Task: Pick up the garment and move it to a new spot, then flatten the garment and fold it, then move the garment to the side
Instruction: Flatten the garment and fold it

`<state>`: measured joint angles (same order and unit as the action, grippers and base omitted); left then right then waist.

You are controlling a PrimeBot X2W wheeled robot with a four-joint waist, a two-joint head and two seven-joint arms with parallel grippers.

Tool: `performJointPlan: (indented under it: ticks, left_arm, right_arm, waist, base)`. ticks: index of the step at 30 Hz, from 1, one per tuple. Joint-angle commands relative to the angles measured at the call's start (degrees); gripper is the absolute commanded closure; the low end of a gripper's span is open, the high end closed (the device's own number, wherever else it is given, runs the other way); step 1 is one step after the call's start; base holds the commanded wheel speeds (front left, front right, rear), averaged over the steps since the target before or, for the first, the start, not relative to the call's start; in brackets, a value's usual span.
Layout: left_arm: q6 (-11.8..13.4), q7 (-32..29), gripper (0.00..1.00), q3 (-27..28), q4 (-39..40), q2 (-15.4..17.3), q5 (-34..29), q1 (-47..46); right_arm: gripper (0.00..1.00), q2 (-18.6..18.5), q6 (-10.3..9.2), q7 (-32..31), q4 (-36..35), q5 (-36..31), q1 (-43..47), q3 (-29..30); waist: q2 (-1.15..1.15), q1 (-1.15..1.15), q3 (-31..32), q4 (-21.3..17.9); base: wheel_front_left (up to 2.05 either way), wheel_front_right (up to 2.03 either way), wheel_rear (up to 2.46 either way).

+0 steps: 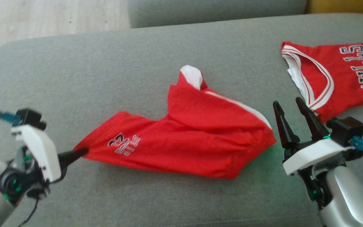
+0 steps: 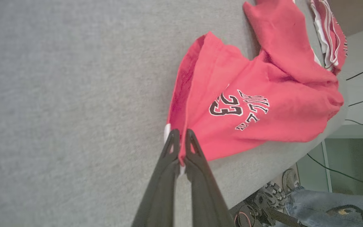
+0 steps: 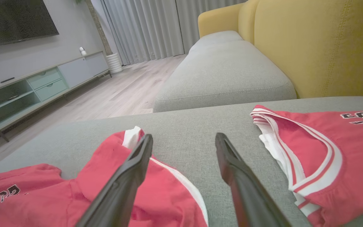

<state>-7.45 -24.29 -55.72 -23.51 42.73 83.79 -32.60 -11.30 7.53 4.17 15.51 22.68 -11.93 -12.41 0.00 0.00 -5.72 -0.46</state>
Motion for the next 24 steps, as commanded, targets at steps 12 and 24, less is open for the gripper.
performJointPlan:
  ticks: [12, 24]
  left_arm:
    - [1.42, 17.22, 0.00, 5.14, 3.45, 3.66, -7.77, 0.91]
    - [23.38, 39.23, 0.00, 20.30, 19.82, -1.11, -26.41, 10.62]
  right_arm:
    - [0.00, -1.17, -0.04, -0.68, -2.31, 0.47, 0.53, -1.68]
    - [0.00, -0.97, -0.04, -0.92, -2.03, 0.09, 2.30, -0.09]
  waist:
    - [0.00, 0.00, 2.57, 1.81]
    - [0.00, 0.00, 2.53, 2.45]
  base:
    - [0.00, 0.00, 0.00]
    - [0.00, 0.00, 0.00]
